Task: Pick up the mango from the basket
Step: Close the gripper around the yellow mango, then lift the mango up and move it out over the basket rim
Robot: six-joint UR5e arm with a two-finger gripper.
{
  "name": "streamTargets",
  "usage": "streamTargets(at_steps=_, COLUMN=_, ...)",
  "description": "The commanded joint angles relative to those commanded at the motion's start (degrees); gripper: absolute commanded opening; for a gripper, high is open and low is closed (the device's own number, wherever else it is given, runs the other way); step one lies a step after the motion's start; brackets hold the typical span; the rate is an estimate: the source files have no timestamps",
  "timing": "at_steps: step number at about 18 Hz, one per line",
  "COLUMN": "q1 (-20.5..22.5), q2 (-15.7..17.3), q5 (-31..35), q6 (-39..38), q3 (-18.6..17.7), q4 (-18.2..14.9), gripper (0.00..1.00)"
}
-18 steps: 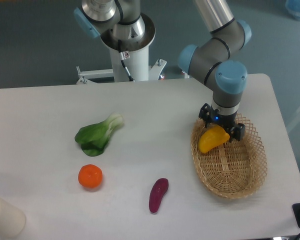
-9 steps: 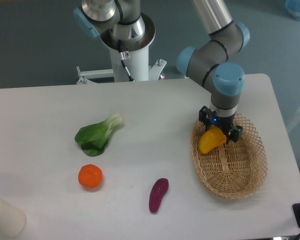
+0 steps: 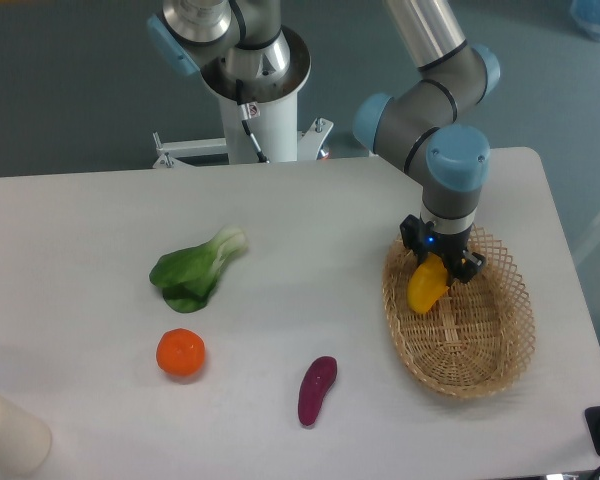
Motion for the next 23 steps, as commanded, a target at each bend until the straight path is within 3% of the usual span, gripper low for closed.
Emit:
streamTargets(at_steps=11, q1=0.00, q2=1.93, q5=-1.14, q6=-0.62, q3=3.25, q4=-0.44, gripper=0.47)
streamTargets(at_steps=16, q1=-0.61, q2=4.65, q5=-10.27, q6=-4.21, q3=4.04, q4=-0.88, gripper=0.47)
streamTargets(at_steps=19, q1=-3.07, q2=7.02, q5=-12.03, q6=-7.10, q3=5.88, q4=-1.49, gripper=0.47)
streamTargets(at_steps=23, q1=-5.01, q2=7.21, q5=-15.55, q6=-12.47, q3=7.12, q4=-1.76, gripper=0.47)
